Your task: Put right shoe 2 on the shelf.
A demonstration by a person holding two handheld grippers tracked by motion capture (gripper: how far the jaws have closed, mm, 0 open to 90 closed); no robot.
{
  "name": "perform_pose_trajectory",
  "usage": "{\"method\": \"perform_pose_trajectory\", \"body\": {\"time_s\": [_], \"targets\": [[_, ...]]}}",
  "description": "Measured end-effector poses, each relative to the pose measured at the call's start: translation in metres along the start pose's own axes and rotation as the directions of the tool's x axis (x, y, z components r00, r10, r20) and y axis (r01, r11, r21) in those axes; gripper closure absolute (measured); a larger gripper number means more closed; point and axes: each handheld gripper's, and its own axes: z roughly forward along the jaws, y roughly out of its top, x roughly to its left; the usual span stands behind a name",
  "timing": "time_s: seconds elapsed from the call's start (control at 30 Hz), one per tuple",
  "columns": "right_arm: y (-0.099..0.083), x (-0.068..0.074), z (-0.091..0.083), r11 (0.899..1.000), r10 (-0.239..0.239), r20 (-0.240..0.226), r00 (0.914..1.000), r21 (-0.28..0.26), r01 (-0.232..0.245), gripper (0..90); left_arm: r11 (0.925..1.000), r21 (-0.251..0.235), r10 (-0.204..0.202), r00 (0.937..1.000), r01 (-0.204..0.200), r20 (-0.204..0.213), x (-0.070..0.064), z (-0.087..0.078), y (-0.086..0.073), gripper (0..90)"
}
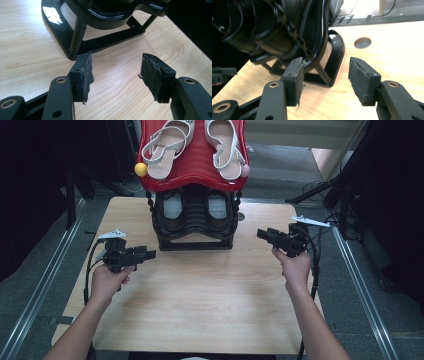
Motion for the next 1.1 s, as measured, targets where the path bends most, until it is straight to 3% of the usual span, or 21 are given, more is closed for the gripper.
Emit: {"method": "perform_pose_trajectory", "body": {"time_s": [0.13,0.27,0.5,0.63,0.83,1.1], "targets": [[-0.016,-0.002,-0.002,1.000,0.015,-0.005,0.9999,0.009,-0.015,47.4,1.0000,-0.008,0.005,0.9999,-0.005,-0.010,0.000,0.000,0.000,43.4],[-0.029,-0.002,-0.002,0.999,-0.009,0.004,0.9999,0.034,0.009,47.2,1.0000,-0.006,0.002,1.0000,-0.002,-0.009,0.000,0.001,0.000,42.4],[-0.047,-0.006,-0.005,1.000,0.022,-0.039,0.9990,0.023,-0.021,47.2,1.0000,-0.004,0.007,0.9999,-0.007,-0.010,-0.001,0.002,0.000,38.3],[-0.058,-0.005,-0.005,0.999,0.014,-0.038,0.9992,0.034,-0.012,47.2,0.9990,0.005,0.044,0.9988,-0.044,-0.024,-0.006,0.003,-0.001,35.4],[-0.067,-0.003,0.005,0.998,0.033,-0.080,0.9962,0.056,-0.029,47.2,0.9977,0.016,0.066,0.9977,-0.066,-0.017,-0.011,0.006,-0.001,35.3],[-0.072,0.000,0.015,0.996,0.021,-0.090,0.9957,0.092,-0.013,46.5,0.9962,0.042,0.077,0.9970,-0.076,-0.006,-0.014,0.011,-0.002,32.9]]}}
